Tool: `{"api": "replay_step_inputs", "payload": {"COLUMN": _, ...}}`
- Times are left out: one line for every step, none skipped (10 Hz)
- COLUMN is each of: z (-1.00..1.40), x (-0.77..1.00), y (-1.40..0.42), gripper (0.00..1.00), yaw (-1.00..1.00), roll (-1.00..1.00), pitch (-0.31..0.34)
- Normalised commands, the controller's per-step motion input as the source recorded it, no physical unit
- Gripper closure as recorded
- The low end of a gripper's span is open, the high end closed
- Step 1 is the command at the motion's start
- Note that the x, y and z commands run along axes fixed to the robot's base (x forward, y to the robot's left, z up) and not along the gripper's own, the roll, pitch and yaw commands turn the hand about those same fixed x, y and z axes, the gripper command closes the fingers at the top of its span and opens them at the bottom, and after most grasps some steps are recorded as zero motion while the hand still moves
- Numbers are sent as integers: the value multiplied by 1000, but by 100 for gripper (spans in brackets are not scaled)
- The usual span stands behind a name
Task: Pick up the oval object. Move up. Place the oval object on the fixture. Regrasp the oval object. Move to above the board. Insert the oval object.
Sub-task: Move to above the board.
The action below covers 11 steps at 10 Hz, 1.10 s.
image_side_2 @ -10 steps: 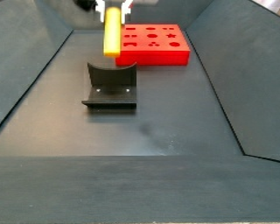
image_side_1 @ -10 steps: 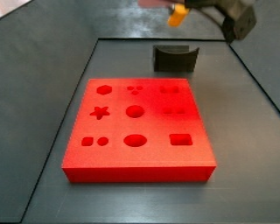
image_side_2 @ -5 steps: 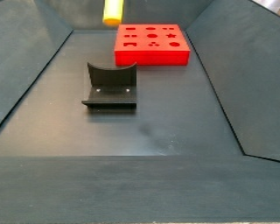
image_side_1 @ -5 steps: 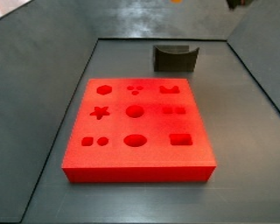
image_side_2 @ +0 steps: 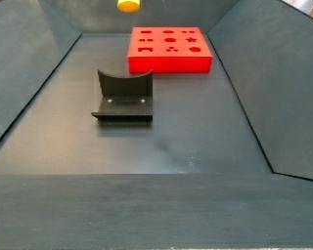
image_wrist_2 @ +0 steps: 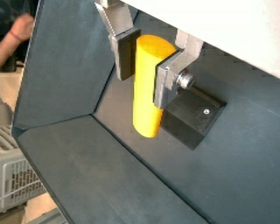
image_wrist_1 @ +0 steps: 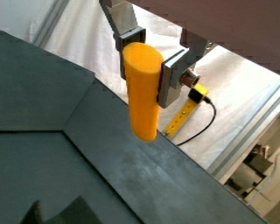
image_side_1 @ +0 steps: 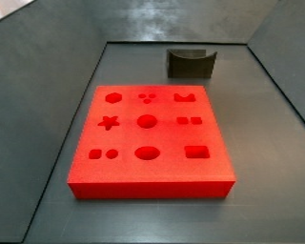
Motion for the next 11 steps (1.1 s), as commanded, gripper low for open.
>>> {"api": "replay_step_inputs", "payload": {"z": 356, "x": -493, "y": -1000, "gripper": 100, "yaw": -41, "roll": -1000, "pitch": 105}}
{"api": "replay_step_inputs", "payload": {"z": 389, "x": -528, "y": -1000, "gripper": 100, "yaw": -35, "roll": -1000, "pitch": 91}}
{"api": "replay_step_inputs", "payload": {"z": 371, "x": -533, "y": -1000, "gripper": 100, "yaw": -20, "roll": -1000, "pitch": 84}}
{"api": "replay_step_inputs", "payload": {"z": 369, "x": -537, "y": -1000, "gripper": 100, "yaw": -21, "roll": -1000, "pitch": 83}}
{"api": "replay_step_inputs", "payload": {"z": 384, "x": -559, "y": -1000, "gripper": 100, "yaw": -14, "roll": -1000, "pitch": 81}}
{"api": "replay_step_inputs", "payload": {"z": 385, "x": -578, "y": -1000, "gripper": 100, "yaw": -9, "roll": -1000, "pitch": 75}}
{"api": "replay_step_inputs", "payload": {"z": 296, "x": -469, "y": -743, "gripper": 100, "yaw": -4, "roll": -1000, "pitch": 69}}
{"api": "replay_step_inputs", "payload": {"z": 217, "x": -366, "y": -552, "gripper": 100, "yaw": -5, "roll": -1000, "pitch": 67}}
{"api": "replay_step_inputs", "payload": {"z": 98, "x": -203, "y": -249, "gripper": 100, "yaw": 0, "roll": -1000, "pitch": 53}}
{"api": "replay_step_inputs", "payload": {"z": 53, "x": -134, "y": -125, "gripper": 100, "yaw": 1, "roll": -1000, "pitch": 42}}
{"api": "replay_step_inputs", "payload": {"z": 26, "x": -89, "y": -29, "gripper": 100, "yaw": 1, "roll": -824, "pitch": 15}}
